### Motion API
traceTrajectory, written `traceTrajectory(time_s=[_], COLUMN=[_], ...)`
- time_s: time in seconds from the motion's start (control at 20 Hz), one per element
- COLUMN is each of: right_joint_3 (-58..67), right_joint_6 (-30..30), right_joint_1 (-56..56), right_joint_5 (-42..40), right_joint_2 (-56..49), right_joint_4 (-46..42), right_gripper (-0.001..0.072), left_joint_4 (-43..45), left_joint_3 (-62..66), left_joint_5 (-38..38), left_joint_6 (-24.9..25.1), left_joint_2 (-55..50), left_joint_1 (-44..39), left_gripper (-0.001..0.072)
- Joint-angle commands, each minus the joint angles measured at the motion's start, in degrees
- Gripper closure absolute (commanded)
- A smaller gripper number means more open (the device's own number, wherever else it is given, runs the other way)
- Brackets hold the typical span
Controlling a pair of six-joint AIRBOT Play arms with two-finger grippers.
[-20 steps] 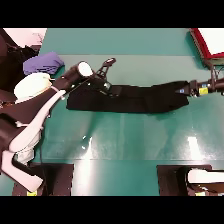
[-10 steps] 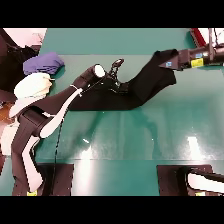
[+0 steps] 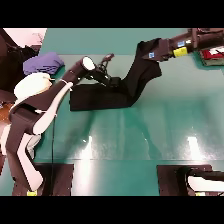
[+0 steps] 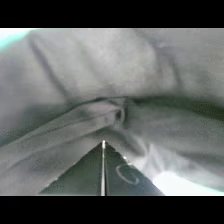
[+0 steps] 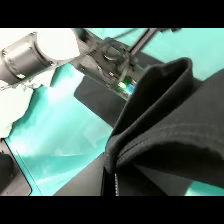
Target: Fold the shirts.
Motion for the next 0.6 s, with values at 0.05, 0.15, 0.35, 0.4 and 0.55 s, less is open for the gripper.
traceTrajectory(time_s=[0.05,0.15,0.35,0.4,0.55], right_joint_3=[6.9,9.7,11.4,11.4,11.7], right_joint_6=[0.9,0.9,-0.1,-2.0,-5.2], right_joint_1=[4.3,7.2,15.4,17.8,25.0], right_joint_5=[-0.2,-0.4,-8.3,-11.6,-25.0], right_joint_2=[-6.9,-10.7,-18.5,-20.9,-27.8], right_joint_4=[-0.4,-0.4,-0.4,-0.4,-0.4], right_gripper=[0.0695,0.0696,0.0694,0.0694,0.0642], left_joint_4=[8.6,14.2,16.7,16.7,16.7], left_joint_3=[0.0,0.0,0.0,0.0,0.0], left_joint_5=[-6.7,-9.4,-11.2,-11.3,-11.3], left_joint_6=[2.1,2.0,2.1,2.1,2.0], left_joint_2=[8.5,13.5,24.2,26.7,31.8], left_joint_1=[6.6,11.3,22.1,24.3,28.3], left_gripper=[0.0682,0.0682,0.0682,0.0681,0.0681])
